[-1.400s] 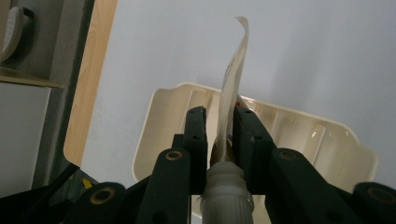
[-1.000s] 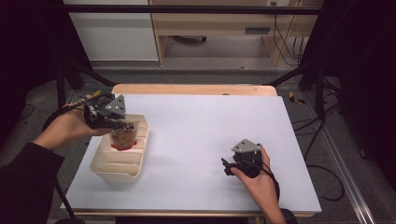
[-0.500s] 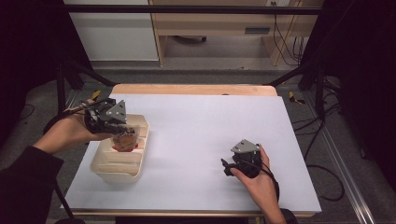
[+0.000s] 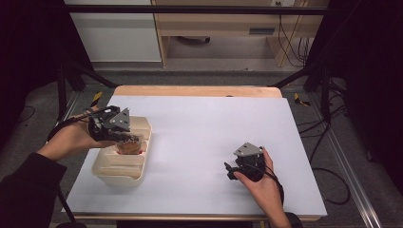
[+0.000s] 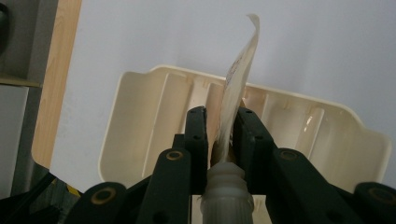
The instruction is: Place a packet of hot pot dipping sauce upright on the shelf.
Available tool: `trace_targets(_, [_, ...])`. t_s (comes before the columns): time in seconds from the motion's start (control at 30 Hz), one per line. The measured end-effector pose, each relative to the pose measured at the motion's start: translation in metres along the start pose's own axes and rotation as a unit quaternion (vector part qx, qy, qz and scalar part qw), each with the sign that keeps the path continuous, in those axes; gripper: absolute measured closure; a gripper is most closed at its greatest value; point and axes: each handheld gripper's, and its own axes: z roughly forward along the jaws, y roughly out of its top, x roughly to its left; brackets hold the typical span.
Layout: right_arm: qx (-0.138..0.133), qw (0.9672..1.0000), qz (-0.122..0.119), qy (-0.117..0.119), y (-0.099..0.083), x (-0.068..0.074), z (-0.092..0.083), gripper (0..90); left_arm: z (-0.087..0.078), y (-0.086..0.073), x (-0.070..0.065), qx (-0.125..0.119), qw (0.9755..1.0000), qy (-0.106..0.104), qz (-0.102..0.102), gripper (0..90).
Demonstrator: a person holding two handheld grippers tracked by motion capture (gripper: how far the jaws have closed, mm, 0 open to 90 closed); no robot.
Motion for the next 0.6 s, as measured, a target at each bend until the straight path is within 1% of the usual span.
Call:
trace_targets(0.07, [0.000,1.0000,0.000,0.000,0.000,0.000,0.000,9.3,0.000,-0.001,0.000,0.000,1.0000,0.001,0.001,75.8])
trace_targets(0.23, [0.001,1.0000,-0.002,0.000,0.000,0.000,0.001,9.2,0.004,-0.003,-0.001,0.001,1.0000,-0.005,-0.002,75.8])
trace_targets(0.27, [0.002,1.0000,-0.002,0.001,0.000,0.001,0.001,9.2,0.008,-0.004,-0.002,0.001,1.0000,-0.008,-0.003,75.8])
trace_targets(0.33, [0.003,1.0000,-0.002,0.002,0.000,0.001,0.001,9.2,0.010,-0.005,-0.003,0.003,1.0000,-0.008,-0.002,75.8])
trace_targets(0.47, [0.006,1.0000,-0.005,0.002,0.000,0.002,0.002,9.2,0.016,-0.007,-0.004,0.006,0.9999,-0.015,-0.004,75.8])
trace_targets(0.5, [0.007,1.0000,-0.005,0.003,0.000,0.002,0.002,9.2,0.018,-0.008,-0.005,0.007,0.9998,-0.015,-0.004,75.8])
trace_targets(0.53, [0.012,0.9998,-0.010,0.007,-0.001,0.003,0.003,9.0,0.018,-0.009,-0.005,0.000,0.9999,-0.014,-0.009,75.8])
trace_targets(0.57, [0.012,0.9998,-0.010,0.007,-0.001,0.003,0.003,9.0,0.017,-0.010,-0.005,-0.002,0.9998,-0.015,-0.011,75.8])
trace_targets(0.6, [0.024,0.9995,-0.016,0.014,-0.001,0.005,0.005,8.8,0.017,-0.012,-0.005,-0.001,0.9998,-0.015,-0.012,75.8])
